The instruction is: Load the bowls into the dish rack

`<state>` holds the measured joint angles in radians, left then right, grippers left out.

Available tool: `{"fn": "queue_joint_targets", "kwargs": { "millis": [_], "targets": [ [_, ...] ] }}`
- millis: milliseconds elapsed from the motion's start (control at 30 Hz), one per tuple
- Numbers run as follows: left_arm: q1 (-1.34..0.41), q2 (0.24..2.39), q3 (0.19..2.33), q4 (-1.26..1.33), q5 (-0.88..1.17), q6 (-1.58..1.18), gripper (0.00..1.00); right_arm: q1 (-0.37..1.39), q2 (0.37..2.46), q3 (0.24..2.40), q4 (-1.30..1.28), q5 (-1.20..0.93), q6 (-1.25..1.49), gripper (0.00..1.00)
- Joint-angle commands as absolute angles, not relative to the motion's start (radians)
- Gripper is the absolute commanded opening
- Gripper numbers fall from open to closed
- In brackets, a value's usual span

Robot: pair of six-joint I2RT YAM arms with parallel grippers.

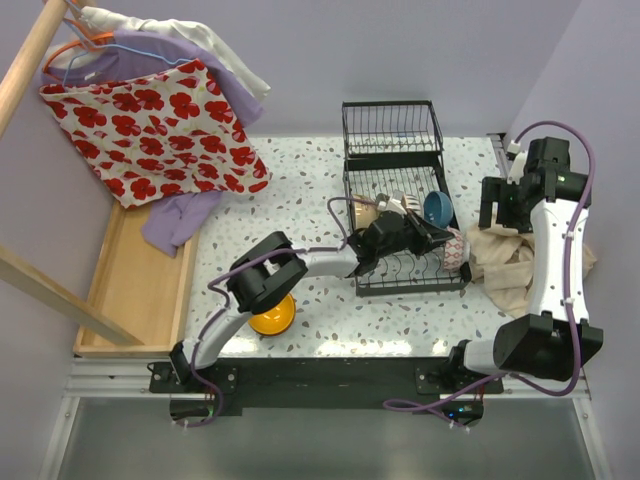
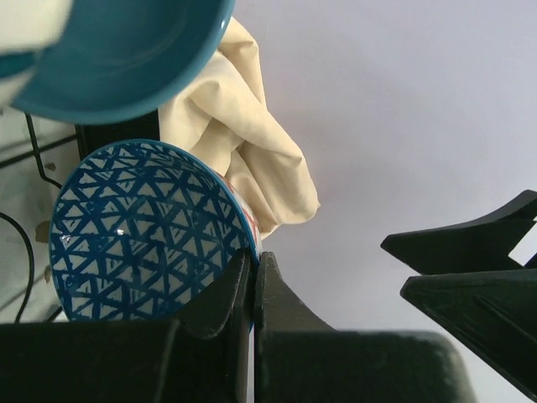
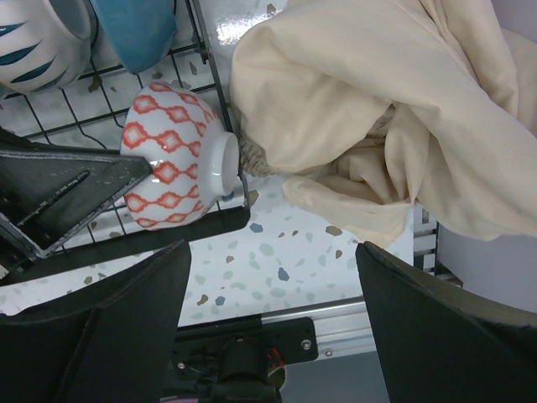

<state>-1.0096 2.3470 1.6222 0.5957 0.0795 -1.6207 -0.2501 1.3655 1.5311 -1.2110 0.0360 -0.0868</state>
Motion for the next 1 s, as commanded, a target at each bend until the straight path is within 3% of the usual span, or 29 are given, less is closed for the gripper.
{"fn": "queue_joint_targets", "kwargs": {
  "millis": [0, 767, 833, 967],
  "targets": [
    [-1.031, 2.364, 1.641, 0.589, 0.066, -1.709, 0.0, -0.255, 1.35, 1.543, -1.209, 0.046, -0.098, 0.84],
    [-0.98, 2.322, 1.476, 0.566, 0.055, -1.74, 0.0, -0.255, 1.348, 1.511, -1.183, 0.038, -0.095, 0.83],
    [-0.976, 2.33, 1.483, 0.563, 0.048, -1.73, 0.07, -0.256, 1.351, 1.514, -1.181, 0.037, -0.097, 0.84],
    [-0.968, 2.359, 1.505, 0.569, 0.043, -1.706, 0.08, -0.255, 1.364, 1.514, -1.175, 0.037, -0.097, 0.83]
  ]
}}
